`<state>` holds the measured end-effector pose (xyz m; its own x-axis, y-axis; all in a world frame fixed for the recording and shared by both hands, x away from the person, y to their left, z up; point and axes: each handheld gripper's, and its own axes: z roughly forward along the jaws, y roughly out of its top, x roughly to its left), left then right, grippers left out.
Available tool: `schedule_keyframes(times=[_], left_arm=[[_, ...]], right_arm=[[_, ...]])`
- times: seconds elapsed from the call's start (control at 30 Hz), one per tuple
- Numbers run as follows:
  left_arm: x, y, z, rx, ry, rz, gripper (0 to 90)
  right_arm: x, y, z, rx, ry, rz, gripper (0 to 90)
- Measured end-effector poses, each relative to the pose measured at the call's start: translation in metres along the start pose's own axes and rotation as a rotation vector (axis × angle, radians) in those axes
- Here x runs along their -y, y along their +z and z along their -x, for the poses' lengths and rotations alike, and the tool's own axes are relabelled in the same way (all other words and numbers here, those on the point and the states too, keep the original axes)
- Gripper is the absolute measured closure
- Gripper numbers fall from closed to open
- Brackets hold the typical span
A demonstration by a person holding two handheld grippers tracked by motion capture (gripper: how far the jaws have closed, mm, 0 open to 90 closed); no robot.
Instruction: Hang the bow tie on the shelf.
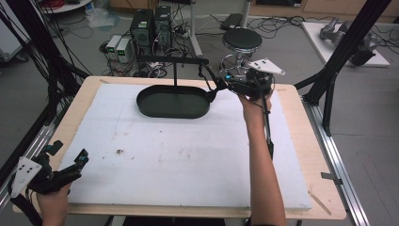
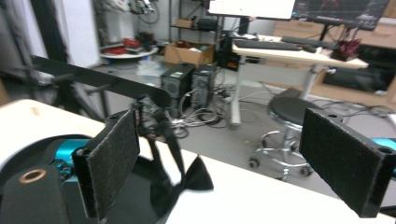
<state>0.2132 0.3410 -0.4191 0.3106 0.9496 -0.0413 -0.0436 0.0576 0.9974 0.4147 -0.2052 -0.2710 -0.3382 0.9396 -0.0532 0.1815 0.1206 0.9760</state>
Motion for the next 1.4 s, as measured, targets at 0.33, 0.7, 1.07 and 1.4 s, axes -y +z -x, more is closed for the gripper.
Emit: schedule_keyframes(times=[0.33,0.7,1.07,1.4], left_arm=[[-0.007,-0.001,0.004,0.016,0.001,0.016,10.3],[-0.01,0.0,0.01,0.035,0.017,0.009,10.3],[-0.009,0.001,0.009,0.034,0.012,0.006,10.3],[-0.004,0.005,0.015,0.052,0.035,-0.021,10.3]], right_arm=[[0.013,-0.102,0.002,0.01,-0.052,0.133,11.5],[0.086,-0.161,0.012,0.027,0.025,0.142,11.5],[0.164,-0.179,0.014,0.036,0.047,0.159,11.5],[0.187,-0.183,0.011,0.055,0.037,0.172,11.5]])
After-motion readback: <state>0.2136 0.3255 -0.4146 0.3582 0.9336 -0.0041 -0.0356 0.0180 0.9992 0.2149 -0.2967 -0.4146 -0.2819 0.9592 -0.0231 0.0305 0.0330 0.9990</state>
